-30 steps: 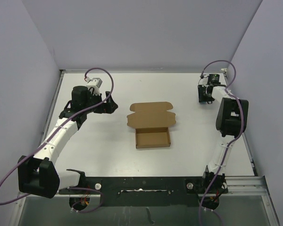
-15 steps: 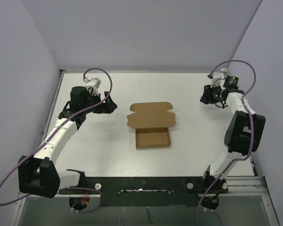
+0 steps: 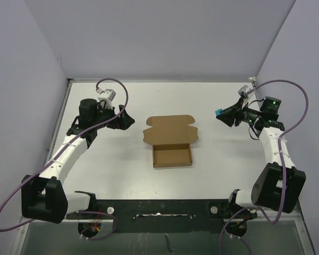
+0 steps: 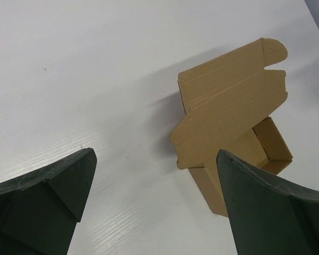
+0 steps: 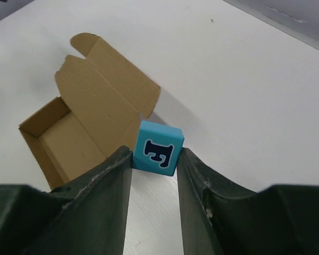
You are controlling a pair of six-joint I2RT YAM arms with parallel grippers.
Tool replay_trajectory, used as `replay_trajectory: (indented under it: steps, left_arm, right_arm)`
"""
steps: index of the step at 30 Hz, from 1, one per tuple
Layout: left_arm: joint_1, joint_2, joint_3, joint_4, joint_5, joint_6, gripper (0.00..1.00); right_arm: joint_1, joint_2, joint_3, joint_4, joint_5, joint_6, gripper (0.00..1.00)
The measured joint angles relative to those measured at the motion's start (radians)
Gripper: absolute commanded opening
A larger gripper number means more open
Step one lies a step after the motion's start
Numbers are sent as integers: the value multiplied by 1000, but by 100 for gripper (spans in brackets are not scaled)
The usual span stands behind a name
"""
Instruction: Fold the paper box
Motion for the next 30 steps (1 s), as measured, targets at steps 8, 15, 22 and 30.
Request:
replay_trajectory:
  steps: [8, 15, 22, 30]
  left_arm:
    - [0, 0, -40, 61, 53, 34, 98]
    - [0, 0, -61, 87, 61, 70, 98]
    - [0, 0, -90, 124, 63, 91, 98]
    - [0, 0, -92, 127, 62, 91, 98]
  right_arm:
    - [29, -83, -140, 45, -220, -125, 0]
    - [134, -45, -145, -109, -273, -407, 0]
    - [329, 84, -105, -365, -168, -758, 2]
    - [515, 98, -111, -447, -6, -941, 9]
